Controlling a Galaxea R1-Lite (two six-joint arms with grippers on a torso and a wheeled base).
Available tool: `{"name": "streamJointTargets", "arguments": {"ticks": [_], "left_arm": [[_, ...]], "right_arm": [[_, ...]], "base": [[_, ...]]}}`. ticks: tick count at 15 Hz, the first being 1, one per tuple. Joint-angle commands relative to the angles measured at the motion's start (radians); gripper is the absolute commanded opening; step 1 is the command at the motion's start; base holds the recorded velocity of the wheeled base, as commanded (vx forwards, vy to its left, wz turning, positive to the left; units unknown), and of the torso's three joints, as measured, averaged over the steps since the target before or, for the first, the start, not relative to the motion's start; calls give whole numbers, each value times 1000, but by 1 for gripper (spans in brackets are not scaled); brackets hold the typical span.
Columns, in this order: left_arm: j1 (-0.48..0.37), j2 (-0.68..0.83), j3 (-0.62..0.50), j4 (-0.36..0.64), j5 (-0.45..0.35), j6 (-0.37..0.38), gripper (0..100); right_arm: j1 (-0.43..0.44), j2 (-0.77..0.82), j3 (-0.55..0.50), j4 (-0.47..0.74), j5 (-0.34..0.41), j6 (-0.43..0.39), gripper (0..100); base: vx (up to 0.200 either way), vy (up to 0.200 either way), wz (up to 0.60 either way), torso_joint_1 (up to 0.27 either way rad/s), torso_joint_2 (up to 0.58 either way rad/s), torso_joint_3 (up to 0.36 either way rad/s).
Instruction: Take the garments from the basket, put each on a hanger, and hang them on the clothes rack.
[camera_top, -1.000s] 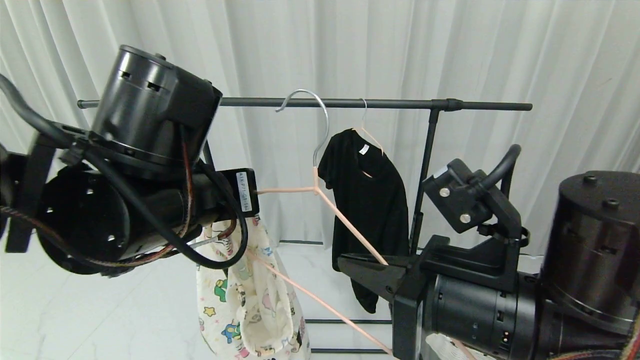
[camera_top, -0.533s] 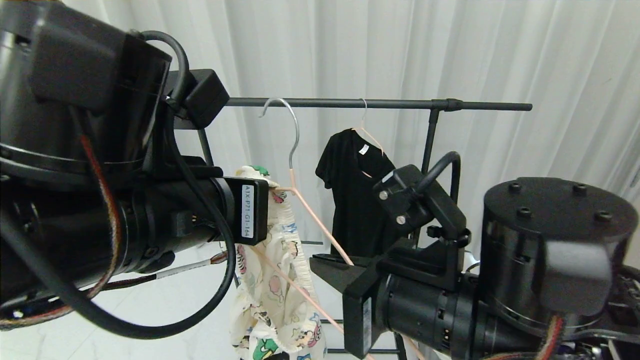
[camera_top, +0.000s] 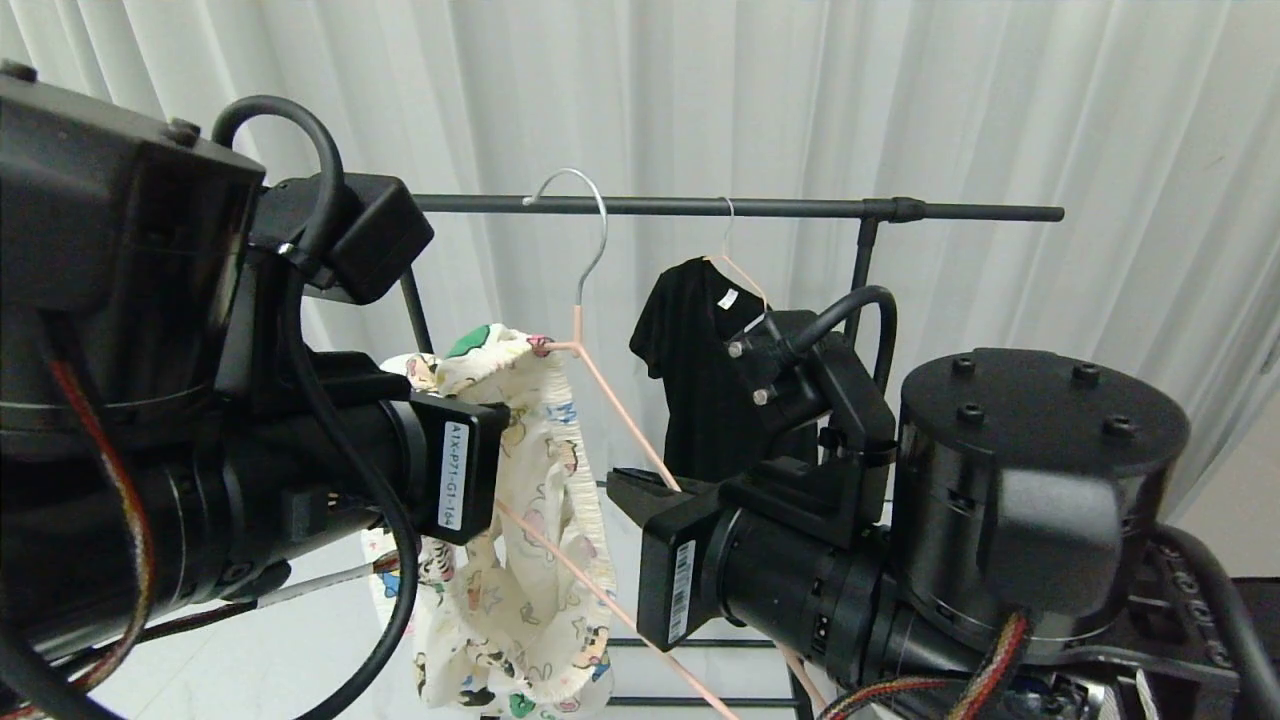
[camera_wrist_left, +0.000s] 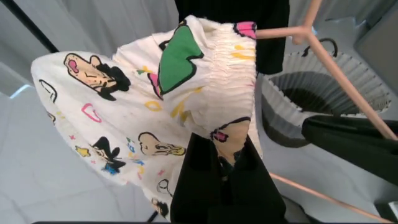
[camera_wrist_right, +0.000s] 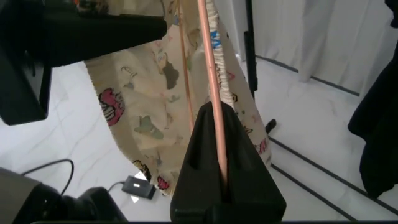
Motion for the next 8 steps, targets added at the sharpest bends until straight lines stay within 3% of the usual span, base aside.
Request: {"name": "streamJointTargets", "arguments": {"ticks": [1, 2, 5, 8], "left_arm": [[1, -7, 6, 0, 2, 23, 0], [1, -7, 8, 0, 2, 36, 100], [6, -25, 8, -2, 2, 37, 100], [27, -68, 9, -2, 2, 37, 100]], "right_arm": [[4, 13, -1, -14, -20, 0, 0], [5, 19, -2, -28, -40, -2, 0], [4, 11, 1, -65, -77, -16, 0], [-1, -6, 11, -111, -93, -103, 0]], "base": [[0, 0, 0, 0, 0, 0], [0, 0, 0, 0, 0, 0], [0, 0, 0, 0, 0, 0], [0, 0, 0, 0, 0, 0]]}}
